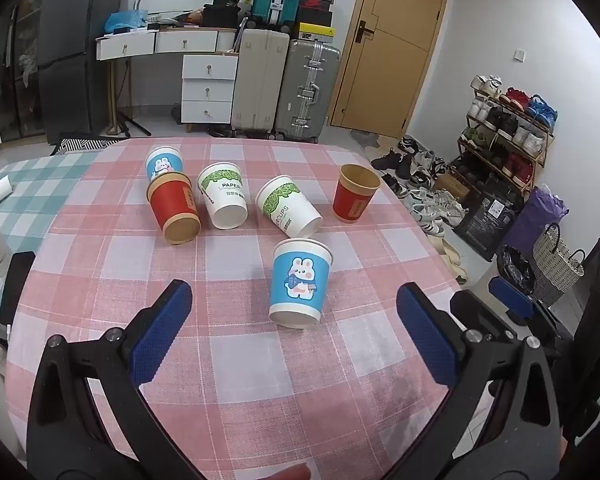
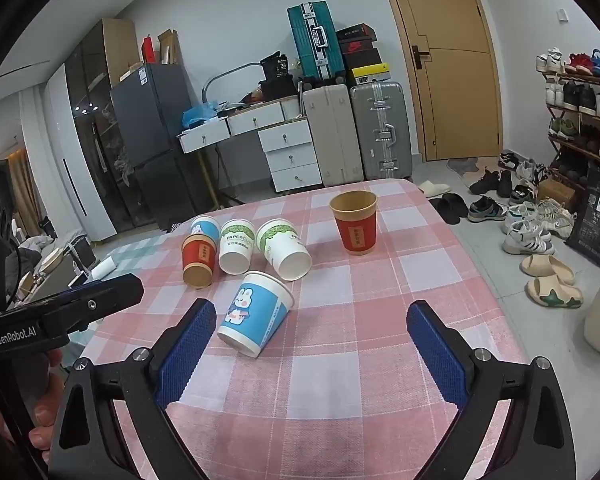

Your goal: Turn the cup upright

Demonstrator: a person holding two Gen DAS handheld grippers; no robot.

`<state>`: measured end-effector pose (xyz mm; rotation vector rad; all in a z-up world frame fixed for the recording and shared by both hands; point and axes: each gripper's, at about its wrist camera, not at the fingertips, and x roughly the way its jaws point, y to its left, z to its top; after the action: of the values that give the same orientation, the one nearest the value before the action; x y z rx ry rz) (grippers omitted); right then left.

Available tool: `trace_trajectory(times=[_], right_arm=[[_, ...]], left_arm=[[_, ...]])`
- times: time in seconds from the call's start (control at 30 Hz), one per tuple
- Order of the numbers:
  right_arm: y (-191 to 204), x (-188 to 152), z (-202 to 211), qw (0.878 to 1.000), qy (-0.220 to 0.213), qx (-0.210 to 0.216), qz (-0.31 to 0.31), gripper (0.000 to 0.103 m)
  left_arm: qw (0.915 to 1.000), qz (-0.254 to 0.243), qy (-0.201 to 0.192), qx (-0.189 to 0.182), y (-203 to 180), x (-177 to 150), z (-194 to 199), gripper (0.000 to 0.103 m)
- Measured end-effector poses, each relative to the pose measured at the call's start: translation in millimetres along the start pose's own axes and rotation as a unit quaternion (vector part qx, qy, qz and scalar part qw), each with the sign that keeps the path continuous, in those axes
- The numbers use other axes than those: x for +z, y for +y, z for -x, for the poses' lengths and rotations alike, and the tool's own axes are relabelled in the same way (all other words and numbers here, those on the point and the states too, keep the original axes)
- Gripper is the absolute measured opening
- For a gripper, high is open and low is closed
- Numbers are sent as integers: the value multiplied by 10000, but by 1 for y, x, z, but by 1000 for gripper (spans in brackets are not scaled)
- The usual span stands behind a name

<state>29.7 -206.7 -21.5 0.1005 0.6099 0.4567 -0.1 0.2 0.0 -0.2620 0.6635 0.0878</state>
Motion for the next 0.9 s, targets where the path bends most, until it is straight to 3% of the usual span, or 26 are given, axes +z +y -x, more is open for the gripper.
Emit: trace_trajectory(times=[0.9], right_arm=[[-1,-1,1,10000,7,-14,25,98]], left_arm=[[10000,-37,-14,52,0,0,1,102]])
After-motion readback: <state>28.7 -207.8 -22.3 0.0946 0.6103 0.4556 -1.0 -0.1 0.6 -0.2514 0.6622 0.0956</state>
